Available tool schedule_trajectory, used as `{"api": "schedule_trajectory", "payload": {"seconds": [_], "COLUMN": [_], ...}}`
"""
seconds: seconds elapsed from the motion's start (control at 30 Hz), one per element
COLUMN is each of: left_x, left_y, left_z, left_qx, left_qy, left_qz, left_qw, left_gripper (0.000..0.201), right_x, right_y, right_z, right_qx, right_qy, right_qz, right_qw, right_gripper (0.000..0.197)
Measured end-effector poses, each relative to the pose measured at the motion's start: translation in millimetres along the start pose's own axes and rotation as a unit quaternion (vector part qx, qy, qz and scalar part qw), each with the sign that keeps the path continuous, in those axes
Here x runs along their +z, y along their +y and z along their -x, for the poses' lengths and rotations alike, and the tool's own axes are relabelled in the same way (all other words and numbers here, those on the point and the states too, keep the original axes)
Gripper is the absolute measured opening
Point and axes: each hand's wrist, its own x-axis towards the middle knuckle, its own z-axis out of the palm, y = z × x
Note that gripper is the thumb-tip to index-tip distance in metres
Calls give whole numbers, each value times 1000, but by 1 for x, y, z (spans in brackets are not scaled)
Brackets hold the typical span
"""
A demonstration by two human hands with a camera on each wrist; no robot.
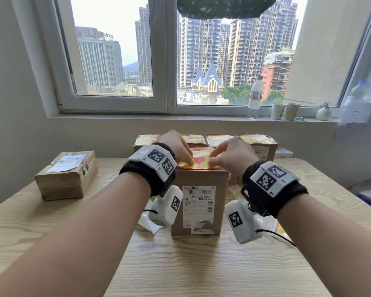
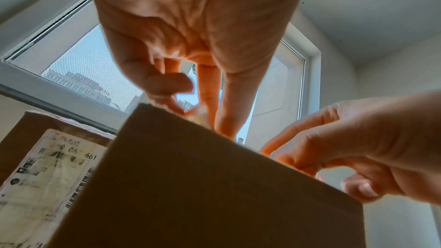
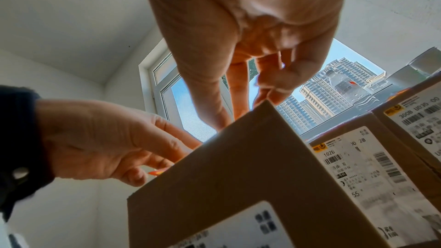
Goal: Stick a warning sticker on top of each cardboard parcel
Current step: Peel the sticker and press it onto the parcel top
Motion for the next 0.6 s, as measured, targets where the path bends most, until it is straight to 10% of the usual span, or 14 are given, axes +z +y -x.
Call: {"api": "schedule_trajectory", "payload": {"seconds": [0.2,0.37,0.6], "left_x": [-5,5,-3], "left_y": [-4,-16,-36], "left_z": [-6,-9,-7], "left_qx": [17,26,-8], "left_qy": [99,18,18], "left_qz": [-38,-42,92], "left_qw": [994,999,996], "left_gripper": [11,25,55], "right_x": [-2,13,7], "right_y": [3,4,20], "right_z": [-3,-13,-8], "right_qx": [-56,-52,-18], "right_qy": [39,-82,-12], "right_qz": [22,118,-2], "right_qw": [997,988,1000], "right_gripper": [16,37,37]}}
